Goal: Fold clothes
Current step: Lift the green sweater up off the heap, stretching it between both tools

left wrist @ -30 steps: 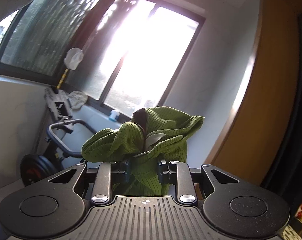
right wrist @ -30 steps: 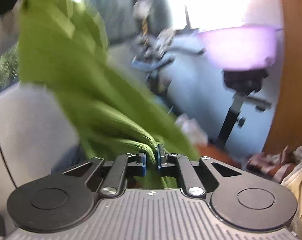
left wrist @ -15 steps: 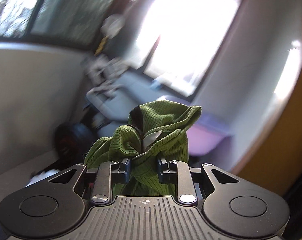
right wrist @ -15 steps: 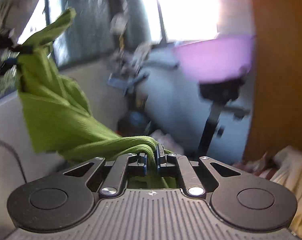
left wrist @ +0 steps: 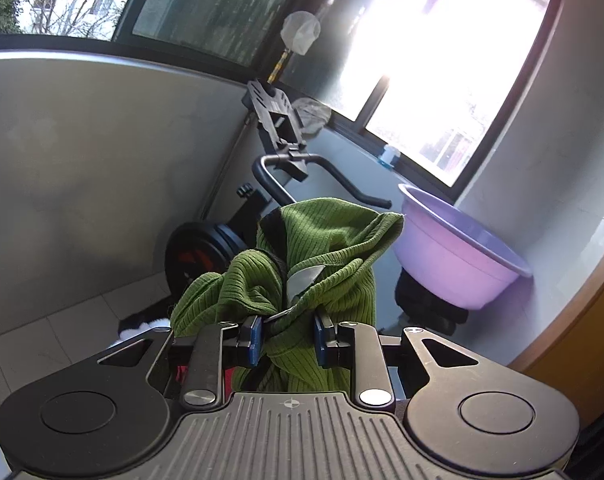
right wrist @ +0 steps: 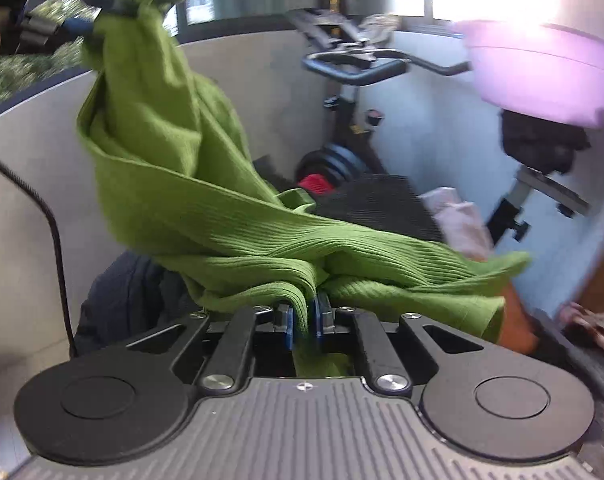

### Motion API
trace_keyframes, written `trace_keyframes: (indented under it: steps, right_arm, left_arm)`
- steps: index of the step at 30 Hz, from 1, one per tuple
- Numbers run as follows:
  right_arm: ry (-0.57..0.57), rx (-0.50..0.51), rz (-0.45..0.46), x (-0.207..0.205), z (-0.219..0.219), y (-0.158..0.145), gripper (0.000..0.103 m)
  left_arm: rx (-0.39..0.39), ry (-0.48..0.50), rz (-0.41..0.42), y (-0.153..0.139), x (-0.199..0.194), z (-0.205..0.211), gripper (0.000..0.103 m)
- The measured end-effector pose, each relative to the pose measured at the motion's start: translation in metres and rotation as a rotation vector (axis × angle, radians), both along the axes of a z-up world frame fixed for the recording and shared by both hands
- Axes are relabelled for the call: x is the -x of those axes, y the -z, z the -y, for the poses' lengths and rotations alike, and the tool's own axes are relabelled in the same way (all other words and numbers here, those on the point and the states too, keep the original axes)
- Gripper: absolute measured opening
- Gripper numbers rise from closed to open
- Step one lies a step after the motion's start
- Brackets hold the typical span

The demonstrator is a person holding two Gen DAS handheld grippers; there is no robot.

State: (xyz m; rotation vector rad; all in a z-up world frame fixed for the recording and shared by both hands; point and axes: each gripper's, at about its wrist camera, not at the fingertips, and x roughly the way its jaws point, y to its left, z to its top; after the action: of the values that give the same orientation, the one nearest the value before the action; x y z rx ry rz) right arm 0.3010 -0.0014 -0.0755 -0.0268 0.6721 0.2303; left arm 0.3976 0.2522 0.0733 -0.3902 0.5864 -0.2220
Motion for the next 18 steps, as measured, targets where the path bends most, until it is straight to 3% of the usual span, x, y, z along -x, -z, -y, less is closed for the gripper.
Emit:
trace_keyframes:
  steps: [3,5,7,8,9,10,15,18]
  right_arm:
    - [-0.027,0.030,-0.005,-0.009,-0.018,0.010,0.016]
    - [-0.035,0.069,-0.005,-0.012,-0.031,0.015,0.029]
    - [-0.061,0.102,0.003,-0.012,-0.044,0.019,0.059]
    - [-0.080,0.118,0.003,-0.011,-0.050,0.021,0.067]
    - [-0.100,0.133,0.003,-0.010,-0.055,0.023,0.081]
    - [-0.120,0.149,0.004,-0.010,-0.061,0.025,0.086]
    - [-0.129,0.241,0.013,-0.015,-0.073,0.039,0.080]
    - [-0.106,0.216,0.003,-0.015,-0.069,0.036,0.066]
  left_arm:
    - [-0.008,-0.009,-0.006,-0.001,-0.004,-0.002,0.022]
    - [-0.010,-0.010,-0.009,-0.001,-0.005,-0.004,0.022]
    - [-0.013,-0.011,-0.013,0.000,-0.006,-0.006,0.022]
    - [-0.013,-0.011,-0.014,0.000,-0.006,-0.007,0.022]
    - [-0.011,-0.011,-0.014,-0.001,-0.005,-0.008,0.022]
    - [-0.010,-0.010,-0.014,-0.001,-0.003,-0.009,0.022]
    - [-0.011,0.001,-0.009,-0.003,-0.002,-0.006,0.022]
    - [-0.019,-0.002,-0.007,-0.003,0.000,-0.006,0.022]
